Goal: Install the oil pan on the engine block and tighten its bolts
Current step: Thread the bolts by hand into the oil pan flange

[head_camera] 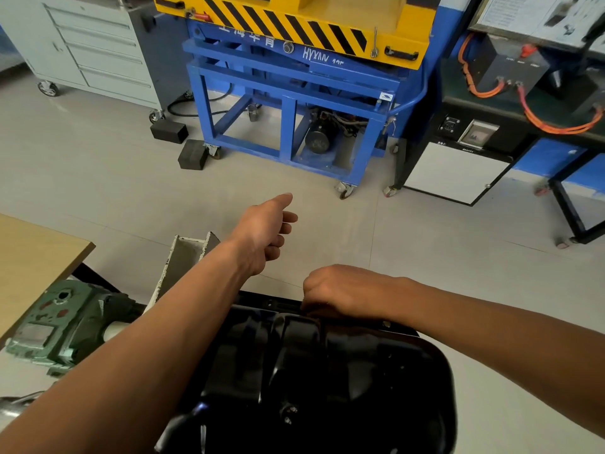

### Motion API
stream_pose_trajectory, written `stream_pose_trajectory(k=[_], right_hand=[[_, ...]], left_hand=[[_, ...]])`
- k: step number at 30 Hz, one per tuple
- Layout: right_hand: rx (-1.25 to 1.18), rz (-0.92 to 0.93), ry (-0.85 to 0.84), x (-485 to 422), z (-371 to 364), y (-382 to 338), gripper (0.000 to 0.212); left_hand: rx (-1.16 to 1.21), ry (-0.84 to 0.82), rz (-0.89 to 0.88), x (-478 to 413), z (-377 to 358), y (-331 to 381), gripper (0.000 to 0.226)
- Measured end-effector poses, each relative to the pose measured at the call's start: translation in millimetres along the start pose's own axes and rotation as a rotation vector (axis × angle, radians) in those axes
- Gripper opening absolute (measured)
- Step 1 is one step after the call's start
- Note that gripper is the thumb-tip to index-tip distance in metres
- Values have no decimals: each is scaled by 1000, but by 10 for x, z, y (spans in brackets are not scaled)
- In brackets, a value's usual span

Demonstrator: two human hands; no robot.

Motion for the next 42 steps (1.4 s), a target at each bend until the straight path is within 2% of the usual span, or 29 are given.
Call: stream_pose_trajectory(k=[5, 13, 23, 33, 39, 42], right_hand=[[113, -27, -36, -18, -1, -35, 25], [67, 28, -56, -10, 4, -76, 21], [121, 35, -52, 6, 35, -118, 22], [195, -9, -173, -51, -30, -110, 24], [272, 47, -127, -64, -21, -145, 23], [317, 14, -115, -95, -46, -103, 22]], left_hand=[[-11, -3, -3, 24, 0, 1, 38], [-3, -2, -8, 43, 23, 7, 35], [-13, -7, -6, 43, 35, -3, 34], [2, -5, -8, 26, 30, -3, 32], [-7, -8, -11, 17, 28, -4, 32], [-6, -10, -11, 18, 25, -5, 33]])
Point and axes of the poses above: each hand's wrist, its own x-axis away from the middle knuckle, its own z-axis out of the back of the hand, y = z × x, the point moved 10 cm from there along -x, towards the middle knuckle, and after that the axes turned 3 degrees about x, right-handed, at the moved point
